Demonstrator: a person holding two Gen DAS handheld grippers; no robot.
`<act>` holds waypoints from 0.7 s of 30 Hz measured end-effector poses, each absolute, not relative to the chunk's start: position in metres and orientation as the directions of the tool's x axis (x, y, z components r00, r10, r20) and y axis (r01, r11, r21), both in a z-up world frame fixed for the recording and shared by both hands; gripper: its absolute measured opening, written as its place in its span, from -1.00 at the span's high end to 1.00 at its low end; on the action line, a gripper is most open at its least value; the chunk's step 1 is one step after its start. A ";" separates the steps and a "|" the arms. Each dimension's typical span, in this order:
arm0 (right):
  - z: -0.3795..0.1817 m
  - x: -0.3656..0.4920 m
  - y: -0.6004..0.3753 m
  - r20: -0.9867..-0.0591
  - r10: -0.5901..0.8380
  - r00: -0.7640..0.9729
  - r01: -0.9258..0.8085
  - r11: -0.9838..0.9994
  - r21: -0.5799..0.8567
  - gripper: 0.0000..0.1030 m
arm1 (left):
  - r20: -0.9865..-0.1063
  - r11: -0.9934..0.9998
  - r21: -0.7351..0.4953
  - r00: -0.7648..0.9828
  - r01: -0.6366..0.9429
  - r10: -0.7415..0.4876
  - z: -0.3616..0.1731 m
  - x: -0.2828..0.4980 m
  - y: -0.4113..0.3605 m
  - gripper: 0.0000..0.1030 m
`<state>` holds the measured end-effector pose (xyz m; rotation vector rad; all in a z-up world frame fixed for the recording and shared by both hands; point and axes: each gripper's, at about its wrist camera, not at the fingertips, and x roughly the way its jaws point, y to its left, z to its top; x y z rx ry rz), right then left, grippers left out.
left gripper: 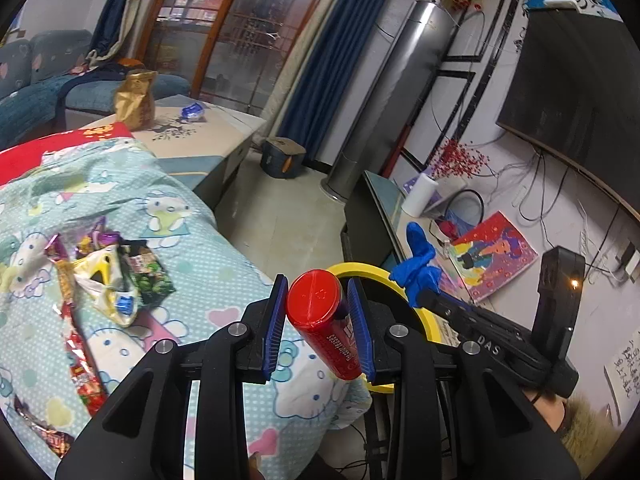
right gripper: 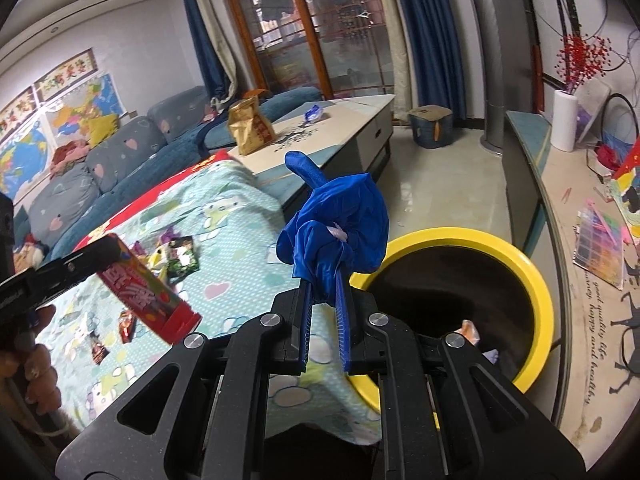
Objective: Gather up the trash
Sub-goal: 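Carry the red tube and blue bag over the yellow bin with both tools, then open both tools to drop the red tube and blue bag into the bin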
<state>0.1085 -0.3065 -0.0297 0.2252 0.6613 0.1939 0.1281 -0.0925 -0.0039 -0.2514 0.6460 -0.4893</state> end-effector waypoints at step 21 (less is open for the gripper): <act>-0.041 0.116 -0.364 -0.598 0.145 0.788 0.029 0.962 0.272 0.86 | -0.540 0.828 -0.325 0.629 0.458 -0.560 -0.015 0.140 -0.152 0.43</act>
